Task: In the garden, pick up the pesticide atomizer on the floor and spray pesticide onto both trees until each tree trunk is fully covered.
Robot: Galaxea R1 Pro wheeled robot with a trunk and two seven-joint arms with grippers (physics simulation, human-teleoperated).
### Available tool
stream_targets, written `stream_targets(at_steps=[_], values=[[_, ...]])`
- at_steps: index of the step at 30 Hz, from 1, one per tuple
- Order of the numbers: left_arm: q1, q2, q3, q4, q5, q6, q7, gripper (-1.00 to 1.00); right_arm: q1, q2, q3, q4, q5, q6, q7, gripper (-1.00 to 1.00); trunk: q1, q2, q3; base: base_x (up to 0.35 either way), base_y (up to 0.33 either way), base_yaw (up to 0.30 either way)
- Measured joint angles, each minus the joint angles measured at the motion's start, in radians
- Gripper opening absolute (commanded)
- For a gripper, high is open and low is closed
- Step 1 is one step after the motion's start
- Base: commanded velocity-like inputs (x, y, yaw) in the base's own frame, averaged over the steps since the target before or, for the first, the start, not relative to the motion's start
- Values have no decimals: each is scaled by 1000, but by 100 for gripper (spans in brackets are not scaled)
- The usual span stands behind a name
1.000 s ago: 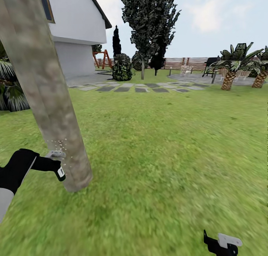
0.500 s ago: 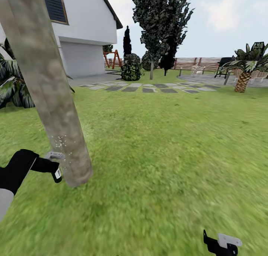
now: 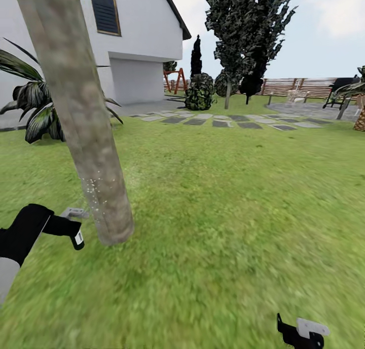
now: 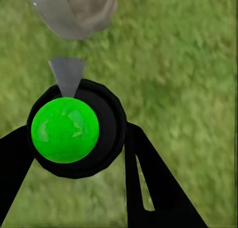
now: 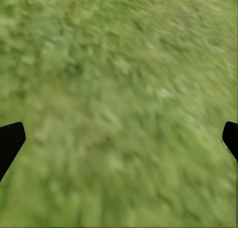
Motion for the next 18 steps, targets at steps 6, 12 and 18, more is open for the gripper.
stream_targets(at_steps=[6,12,18], values=[[-1,-1,0,0,-1,15,0,-100,0,-1,-1,-1,0,0,0,100,0,0,0,143,-267,8],[-2,-1,0,0,-1,17,0,-100,0,-1,-1,-1,0,0,0,100,0,0,0,161,-260,0],[1,-1,0,0,-1,17,0,-100,0,-1,-1,-1,0,0,0,100,0,0,0,162,-260,0]])
